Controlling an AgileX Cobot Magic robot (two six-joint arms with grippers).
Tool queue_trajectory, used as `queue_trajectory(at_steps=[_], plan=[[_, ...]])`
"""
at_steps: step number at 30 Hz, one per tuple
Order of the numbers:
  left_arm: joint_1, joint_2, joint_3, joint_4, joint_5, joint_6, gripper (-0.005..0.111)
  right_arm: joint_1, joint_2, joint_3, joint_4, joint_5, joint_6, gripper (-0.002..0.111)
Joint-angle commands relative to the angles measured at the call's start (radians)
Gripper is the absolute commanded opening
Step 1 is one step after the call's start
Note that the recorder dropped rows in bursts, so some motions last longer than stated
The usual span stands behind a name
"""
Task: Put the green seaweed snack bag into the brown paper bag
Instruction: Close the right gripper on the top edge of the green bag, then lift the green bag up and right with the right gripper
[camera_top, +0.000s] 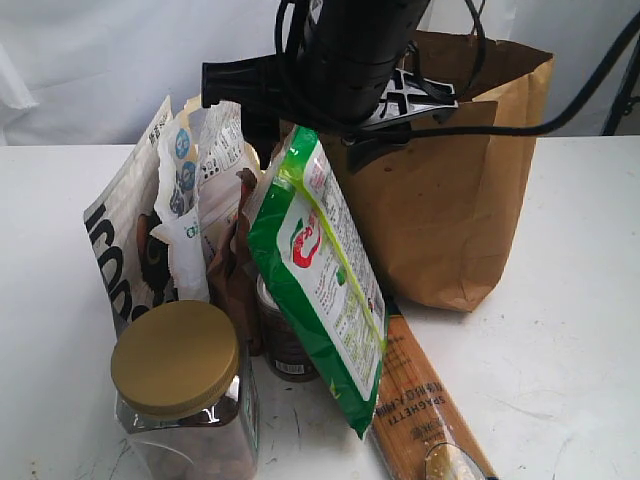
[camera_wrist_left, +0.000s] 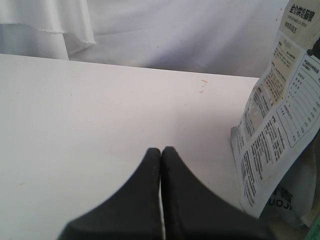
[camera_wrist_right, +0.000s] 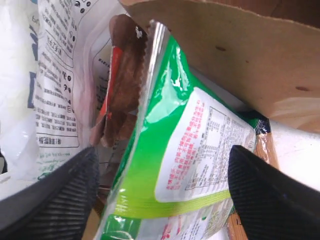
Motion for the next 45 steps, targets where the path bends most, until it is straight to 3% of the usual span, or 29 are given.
queue_trajectory(at_steps=[1,14,27,34,35,45], plan=[[-0.005,-0.004,0.005,0.002,-0.009,-0.001,0.0,-0.008,0.007,0.017,0.031,0.0,-0.004,0.066],[-0.005,-0.004,0.005,0.002,-0.009,-0.001,0.0,-0.008,0.054,0.037,0.042,0.0,-0.006,0.063],[-0.005,-0.004,0.005,0.002,-0.009,-0.001,0.0,-0.008,0.052,0.037,0.043,0.0,-0.02,0.035],[-0.005,-0.004,0.005,0.002,-0.009,-0.001,0.0,-0.008,0.011,0.037,0.043,0.0,-0.083,0.009],[-0.005,-0.004,0.005,0.002,-0.009,-0.001,0.0,-0.008,-0.009,0.037,0.043,0.0,-0.112,0.0],[-0.005,-0.004,0.005,0.002,-0.009,-0.001,0.0,-0.008,-0.231,0.223,0.07,0.0,-0.258,0.0]])
